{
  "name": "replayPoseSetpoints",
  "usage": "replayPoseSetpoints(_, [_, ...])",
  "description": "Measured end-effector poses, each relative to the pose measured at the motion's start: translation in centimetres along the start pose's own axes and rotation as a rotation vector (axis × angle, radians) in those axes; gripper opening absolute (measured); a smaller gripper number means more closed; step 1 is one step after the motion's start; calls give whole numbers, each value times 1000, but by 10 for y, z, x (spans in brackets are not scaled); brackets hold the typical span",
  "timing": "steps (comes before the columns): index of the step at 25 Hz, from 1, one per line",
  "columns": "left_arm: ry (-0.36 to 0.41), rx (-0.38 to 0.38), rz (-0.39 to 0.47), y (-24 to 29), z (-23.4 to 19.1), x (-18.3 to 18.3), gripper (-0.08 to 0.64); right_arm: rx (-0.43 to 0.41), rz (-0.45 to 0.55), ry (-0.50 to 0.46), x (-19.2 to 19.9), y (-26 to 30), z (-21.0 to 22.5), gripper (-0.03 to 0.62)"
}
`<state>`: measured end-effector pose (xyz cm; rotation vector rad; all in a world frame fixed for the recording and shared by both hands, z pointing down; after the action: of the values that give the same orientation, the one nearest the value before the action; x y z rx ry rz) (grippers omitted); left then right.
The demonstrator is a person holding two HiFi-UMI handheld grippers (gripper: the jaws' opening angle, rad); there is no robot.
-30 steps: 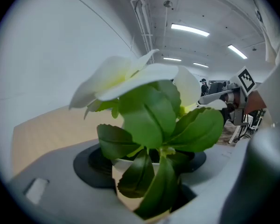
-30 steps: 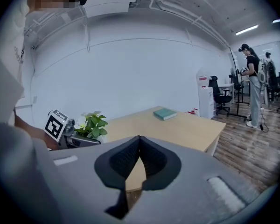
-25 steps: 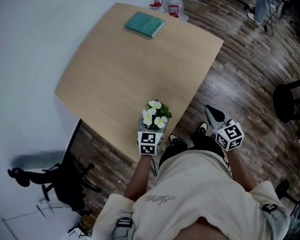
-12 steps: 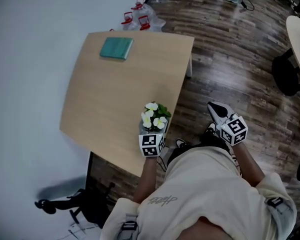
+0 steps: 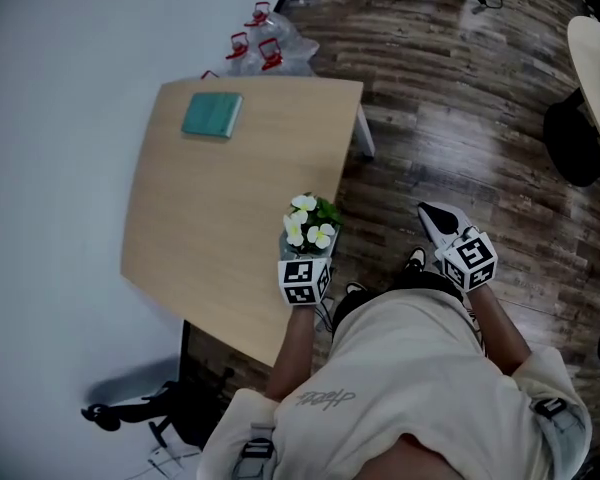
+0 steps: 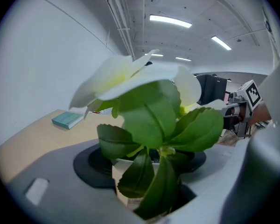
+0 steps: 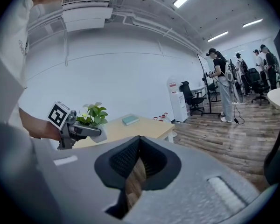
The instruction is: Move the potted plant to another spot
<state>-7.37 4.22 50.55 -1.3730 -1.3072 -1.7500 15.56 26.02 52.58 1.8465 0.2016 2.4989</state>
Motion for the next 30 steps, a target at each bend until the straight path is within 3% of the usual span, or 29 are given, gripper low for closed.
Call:
replayPoseSetpoints(12, [50,50,-23,50,51,-24,365,19,16,18,4,-19,57,3])
replayPoseSetpoints(24, [5,65,-70,87,28,-13,365,19,-29,-2,2,15,75,3])
replayPoseSetpoints(30, [8,80,-29,124,3,-42,365,12,-25,-28,-25,57,92,3])
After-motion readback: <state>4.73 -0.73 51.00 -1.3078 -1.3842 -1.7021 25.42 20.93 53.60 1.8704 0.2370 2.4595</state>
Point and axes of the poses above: the fingertips, and each gripper's own axes: y forward along the fingers, z to its right, x out of its underside, the point moved 10 cm from there along -y, backward along the fingers, and after that the axes turned 11 degrees about z, right-handed, at the moved point
